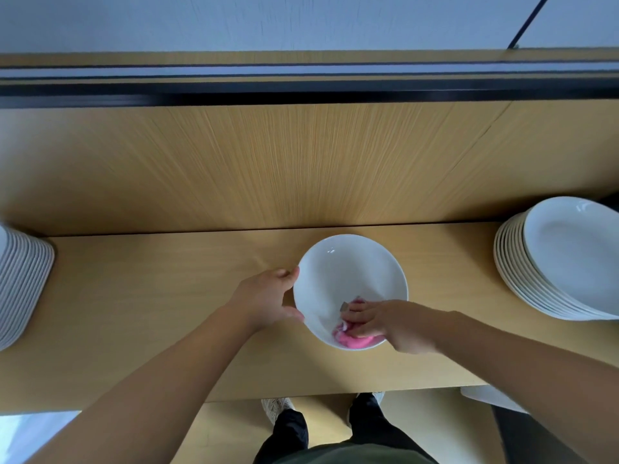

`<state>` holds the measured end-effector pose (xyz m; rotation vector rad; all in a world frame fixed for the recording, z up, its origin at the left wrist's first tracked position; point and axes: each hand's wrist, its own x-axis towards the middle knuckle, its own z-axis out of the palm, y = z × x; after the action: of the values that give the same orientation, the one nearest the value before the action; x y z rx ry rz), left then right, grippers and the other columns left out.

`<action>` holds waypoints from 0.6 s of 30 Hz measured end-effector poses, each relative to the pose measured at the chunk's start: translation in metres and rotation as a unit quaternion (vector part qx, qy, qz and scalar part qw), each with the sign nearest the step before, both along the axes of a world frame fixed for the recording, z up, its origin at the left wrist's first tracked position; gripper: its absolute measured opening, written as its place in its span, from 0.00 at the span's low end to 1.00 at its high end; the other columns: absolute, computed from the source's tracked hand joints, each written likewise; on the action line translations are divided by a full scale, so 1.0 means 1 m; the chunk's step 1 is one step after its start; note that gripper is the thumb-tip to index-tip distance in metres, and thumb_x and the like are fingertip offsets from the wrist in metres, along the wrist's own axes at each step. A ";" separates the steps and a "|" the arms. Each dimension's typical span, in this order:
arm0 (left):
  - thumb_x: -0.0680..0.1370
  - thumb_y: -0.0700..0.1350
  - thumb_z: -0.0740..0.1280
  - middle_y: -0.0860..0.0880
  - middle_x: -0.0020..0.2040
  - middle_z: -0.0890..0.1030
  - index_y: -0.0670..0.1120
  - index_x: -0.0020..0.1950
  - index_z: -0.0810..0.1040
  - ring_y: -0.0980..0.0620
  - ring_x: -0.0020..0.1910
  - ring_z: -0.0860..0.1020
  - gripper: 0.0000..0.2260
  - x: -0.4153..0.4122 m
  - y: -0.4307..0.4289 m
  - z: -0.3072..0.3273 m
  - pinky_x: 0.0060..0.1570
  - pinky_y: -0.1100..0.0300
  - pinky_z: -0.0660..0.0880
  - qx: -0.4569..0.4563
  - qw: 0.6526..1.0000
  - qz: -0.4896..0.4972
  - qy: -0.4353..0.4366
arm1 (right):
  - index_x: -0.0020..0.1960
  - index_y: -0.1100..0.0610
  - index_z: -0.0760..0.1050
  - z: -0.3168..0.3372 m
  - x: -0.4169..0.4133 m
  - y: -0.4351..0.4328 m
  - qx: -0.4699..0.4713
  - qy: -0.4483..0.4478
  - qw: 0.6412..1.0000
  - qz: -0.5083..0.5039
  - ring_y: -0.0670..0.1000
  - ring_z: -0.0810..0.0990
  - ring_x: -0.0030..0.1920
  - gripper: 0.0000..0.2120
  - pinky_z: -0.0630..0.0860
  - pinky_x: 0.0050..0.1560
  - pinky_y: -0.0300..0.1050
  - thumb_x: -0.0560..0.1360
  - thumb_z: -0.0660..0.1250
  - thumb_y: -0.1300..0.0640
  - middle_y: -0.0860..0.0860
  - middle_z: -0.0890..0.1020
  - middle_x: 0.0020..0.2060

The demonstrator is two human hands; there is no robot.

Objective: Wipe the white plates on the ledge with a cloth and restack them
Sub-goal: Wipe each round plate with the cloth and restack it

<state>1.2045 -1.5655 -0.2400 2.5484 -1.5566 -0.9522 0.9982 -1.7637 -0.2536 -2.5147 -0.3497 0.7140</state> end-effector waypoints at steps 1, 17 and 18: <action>0.72 0.67 0.66 0.55 0.72 0.63 0.52 0.79 0.47 0.54 0.69 0.65 0.44 0.000 0.000 0.000 0.62 0.58 0.69 -0.002 1.000 -0.003 0.003 | 0.72 0.49 0.70 0.003 0.000 -0.006 -0.016 0.002 1.000 0.008 0.43 0.50 0.77 0.34 0.53 0.77 0.48 0.71 0.58 0.75 0.46 0.61 0.76; 0.72 0.62 0.57 0.54 0.48 0.84 0.48 0.42 0.85 0.52 0.53 0.81 0.23 -0.029 0.017 -0.033 0.66 0.60 0.60 -0.237 0.954 -0.168 -0.072 | 0.69 0.51 0.74 -0.011 0.069 -0.008 -0.300 -0.149 0.941 0.040 0.60 0.71 0.70 0.28 0.66 0.68 0.63 0.70 0.76 0.55 0.55 0.74 0.69; 0.72 0.62 0.57 0.54 0.48 0.84 0.48 0.42 0.85 0.52 0.53 0.81 0.23 -0.030 0.017 -0.033 0.66 0.60 0.60 -0.234 0.957 -0.159 -0.067 | 0.68 0.51 0.75 -0.011 0.068 -0.011 -0.296 -0.152 0.943 0.027 0.59 0.72 0.69 0.28 0.69 0.66 0.62 0.69 0.77 0.55 0.54 0.75 0.68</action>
<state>1.1744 -1.5485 -0.2731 2.1089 -1.9842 -0.3530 1.0662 -1.7748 -0.2646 -3.2151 -0.3481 0.4956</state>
